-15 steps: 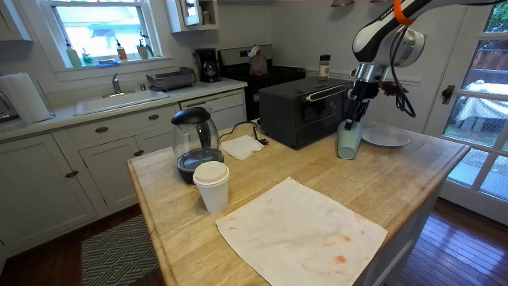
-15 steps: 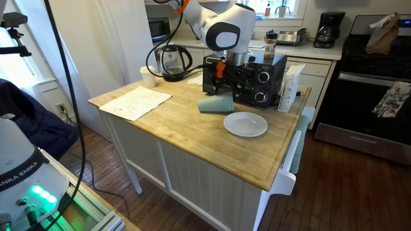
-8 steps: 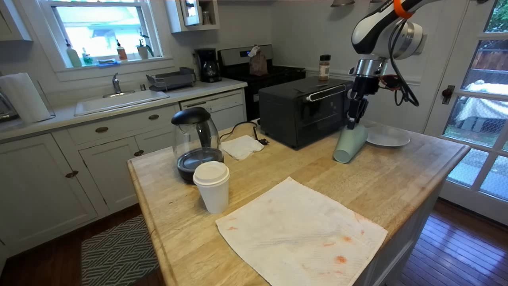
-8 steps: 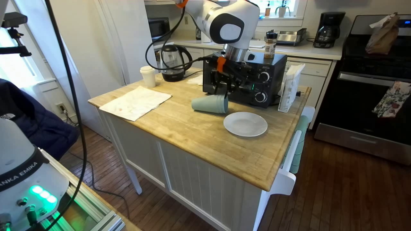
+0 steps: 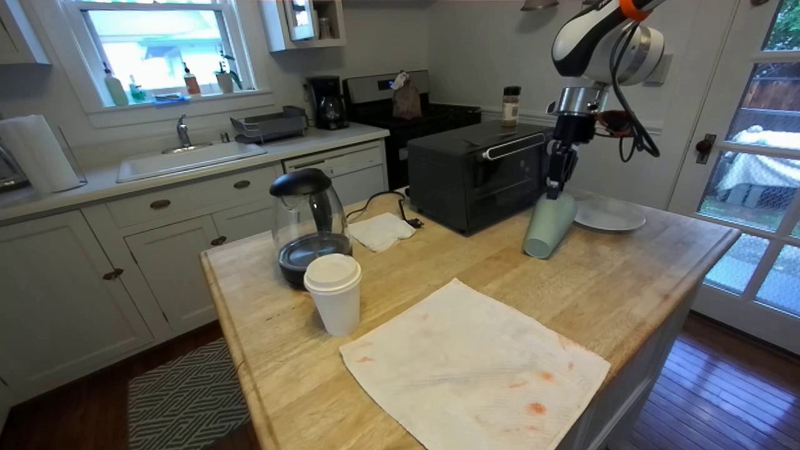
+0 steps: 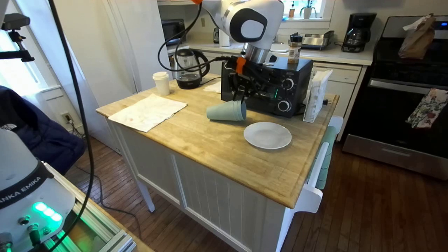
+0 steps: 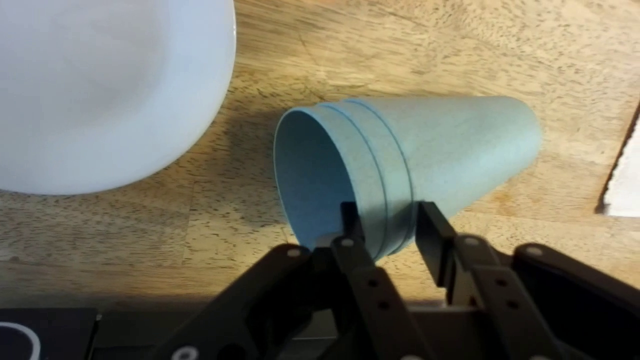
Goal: Stack the blue cups
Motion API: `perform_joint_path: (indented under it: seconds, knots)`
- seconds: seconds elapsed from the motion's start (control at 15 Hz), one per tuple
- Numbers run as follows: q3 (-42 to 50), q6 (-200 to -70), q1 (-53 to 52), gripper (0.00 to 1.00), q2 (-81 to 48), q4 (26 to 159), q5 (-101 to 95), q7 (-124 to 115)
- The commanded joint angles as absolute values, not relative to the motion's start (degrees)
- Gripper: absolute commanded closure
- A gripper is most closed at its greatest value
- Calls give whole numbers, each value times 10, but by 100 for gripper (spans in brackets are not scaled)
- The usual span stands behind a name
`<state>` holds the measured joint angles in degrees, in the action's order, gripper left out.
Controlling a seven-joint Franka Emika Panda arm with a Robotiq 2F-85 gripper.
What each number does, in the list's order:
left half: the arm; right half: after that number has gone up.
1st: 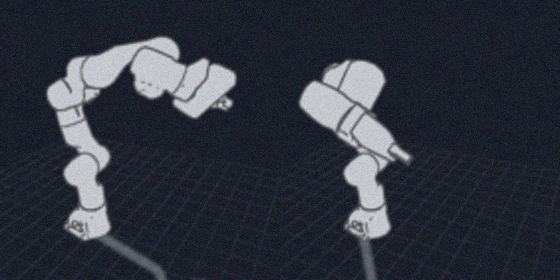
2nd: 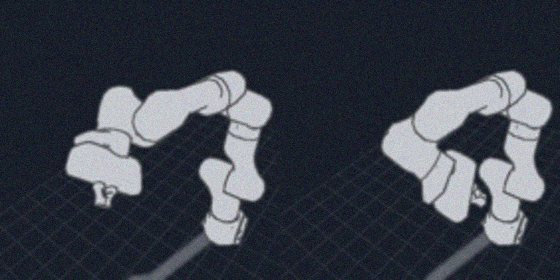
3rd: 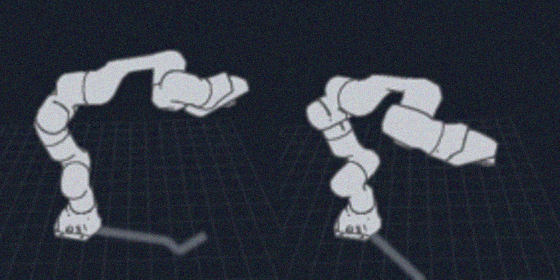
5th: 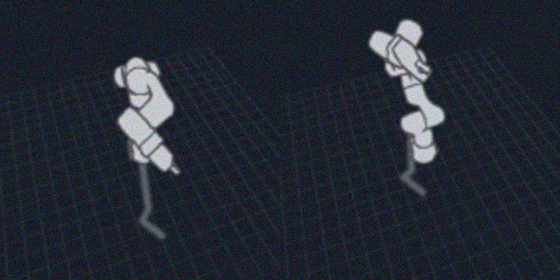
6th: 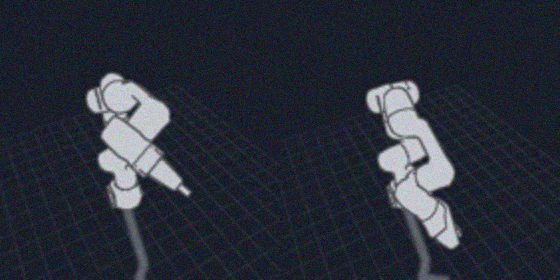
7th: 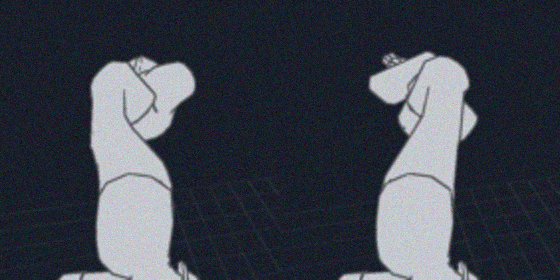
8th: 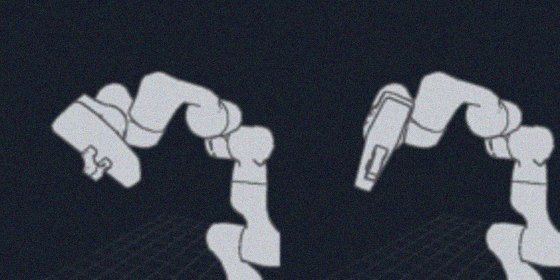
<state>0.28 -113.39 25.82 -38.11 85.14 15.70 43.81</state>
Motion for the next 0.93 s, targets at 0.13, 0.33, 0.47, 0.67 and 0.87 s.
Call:
perform_joint_path:
  seconds: [0.13, 0.33, 0.47, 0.67, 0.87]
  knots:
    - [7, -1129, 241, 97, -355, 869, 162, 413]
    - [9, -1143, 227, 96, -331, 892, 159, 395]
    - [10, -1145, 218, 97, -320, 898, 156, 382]
    - [11, -1154, 207, 96, -303, 917, 156, 367]
    - [13, -1177, 194, 97, -278, 949, 152, 350]
